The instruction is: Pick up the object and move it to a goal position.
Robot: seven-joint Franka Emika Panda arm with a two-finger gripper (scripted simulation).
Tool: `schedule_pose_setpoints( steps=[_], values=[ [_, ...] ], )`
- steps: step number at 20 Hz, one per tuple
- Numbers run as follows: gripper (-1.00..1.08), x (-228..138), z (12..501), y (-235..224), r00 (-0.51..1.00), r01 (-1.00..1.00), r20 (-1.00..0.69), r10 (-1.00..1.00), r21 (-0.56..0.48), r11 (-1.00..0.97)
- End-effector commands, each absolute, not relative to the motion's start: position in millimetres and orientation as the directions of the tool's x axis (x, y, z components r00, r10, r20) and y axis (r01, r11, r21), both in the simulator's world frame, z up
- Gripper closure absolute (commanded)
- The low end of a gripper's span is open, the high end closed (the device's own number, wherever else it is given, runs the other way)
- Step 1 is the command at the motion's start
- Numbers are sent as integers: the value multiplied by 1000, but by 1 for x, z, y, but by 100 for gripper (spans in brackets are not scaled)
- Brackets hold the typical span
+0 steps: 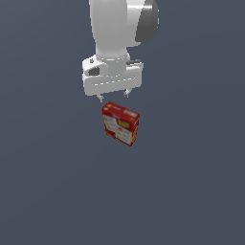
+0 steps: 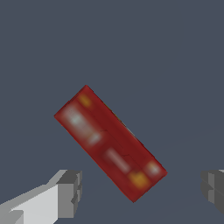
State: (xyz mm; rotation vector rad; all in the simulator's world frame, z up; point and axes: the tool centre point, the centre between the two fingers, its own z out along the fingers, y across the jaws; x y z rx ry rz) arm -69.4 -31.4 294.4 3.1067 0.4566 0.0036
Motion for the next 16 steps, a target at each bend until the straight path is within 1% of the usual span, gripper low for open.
schedule_pose_setpoints(
  steps=[1,8,16],
  values=[
    [-92,-70,290,-29,936,353,2,353,2,-936],
    [-92,-70,276,-23,852,523,1,523,2,-852],
    [-92,-72,261,-16,720,694,0,694,1,-720]
  ],
)
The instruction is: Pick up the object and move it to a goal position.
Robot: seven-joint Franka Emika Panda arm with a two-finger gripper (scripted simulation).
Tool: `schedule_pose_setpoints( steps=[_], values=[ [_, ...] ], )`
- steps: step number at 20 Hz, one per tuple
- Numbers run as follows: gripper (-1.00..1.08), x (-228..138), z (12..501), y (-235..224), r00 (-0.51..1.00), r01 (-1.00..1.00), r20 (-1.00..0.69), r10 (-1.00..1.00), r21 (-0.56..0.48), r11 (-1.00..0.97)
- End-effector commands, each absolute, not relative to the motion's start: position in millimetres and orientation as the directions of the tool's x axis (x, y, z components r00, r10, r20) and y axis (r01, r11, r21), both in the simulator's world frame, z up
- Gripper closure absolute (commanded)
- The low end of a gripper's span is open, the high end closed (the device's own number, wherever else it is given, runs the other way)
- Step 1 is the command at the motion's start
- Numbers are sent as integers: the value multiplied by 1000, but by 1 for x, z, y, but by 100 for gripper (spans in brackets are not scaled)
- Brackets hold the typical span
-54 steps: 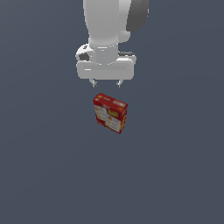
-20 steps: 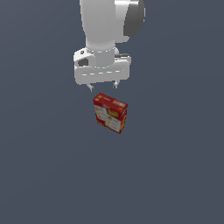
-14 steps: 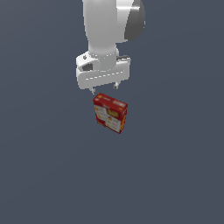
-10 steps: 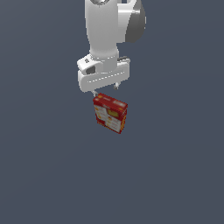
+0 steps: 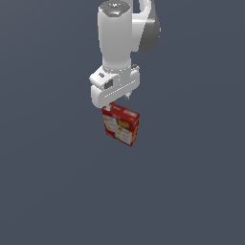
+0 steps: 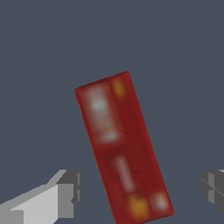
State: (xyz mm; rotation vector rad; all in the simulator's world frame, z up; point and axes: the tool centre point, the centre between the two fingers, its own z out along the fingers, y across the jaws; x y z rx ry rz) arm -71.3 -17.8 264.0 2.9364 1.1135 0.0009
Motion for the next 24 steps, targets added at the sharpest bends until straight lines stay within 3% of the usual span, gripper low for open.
schedule_pose_setpoints(
  steps=[1,13,24],
  values=[
    [-92,-72,259,-16,701,713,0,713,1,-701],
    [-92,-74,244,-9,532,847,0,847,0,-532],
    [-92,-74,240,-8,507,862,0,862,0,-507]
  ],
)
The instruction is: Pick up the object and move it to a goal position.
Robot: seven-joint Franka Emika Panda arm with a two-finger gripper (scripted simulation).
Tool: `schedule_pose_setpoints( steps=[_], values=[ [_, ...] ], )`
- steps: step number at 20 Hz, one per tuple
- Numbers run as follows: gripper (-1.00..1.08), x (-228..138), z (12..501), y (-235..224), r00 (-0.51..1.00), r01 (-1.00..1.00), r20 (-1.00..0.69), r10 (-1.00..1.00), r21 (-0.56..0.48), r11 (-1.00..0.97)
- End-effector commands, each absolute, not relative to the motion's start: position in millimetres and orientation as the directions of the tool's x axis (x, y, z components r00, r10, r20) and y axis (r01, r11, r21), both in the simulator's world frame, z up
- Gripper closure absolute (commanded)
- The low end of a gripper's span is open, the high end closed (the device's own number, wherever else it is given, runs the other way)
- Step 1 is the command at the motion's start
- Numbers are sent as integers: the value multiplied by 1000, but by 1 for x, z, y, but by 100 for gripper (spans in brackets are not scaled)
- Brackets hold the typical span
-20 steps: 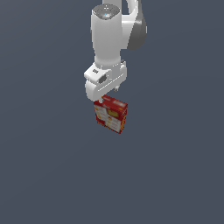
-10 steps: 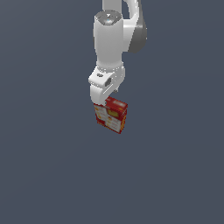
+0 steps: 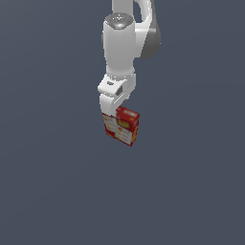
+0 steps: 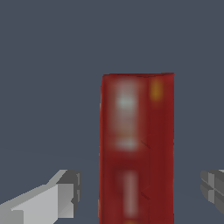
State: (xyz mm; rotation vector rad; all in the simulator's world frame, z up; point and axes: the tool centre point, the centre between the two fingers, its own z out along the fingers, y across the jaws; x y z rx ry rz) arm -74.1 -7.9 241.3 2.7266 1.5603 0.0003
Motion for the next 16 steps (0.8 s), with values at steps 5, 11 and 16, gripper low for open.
schedule_pose_setpoints(
  steps=[5,11,16],
  values=[
    [-92,-75,225,-8,505,863,0,863,0,-505],
    [-92,-75,199,-8,503,864,0,864,0,-503],
    [-92,-75,192,-8,503,864,0,864,0,-503]
  ],
)
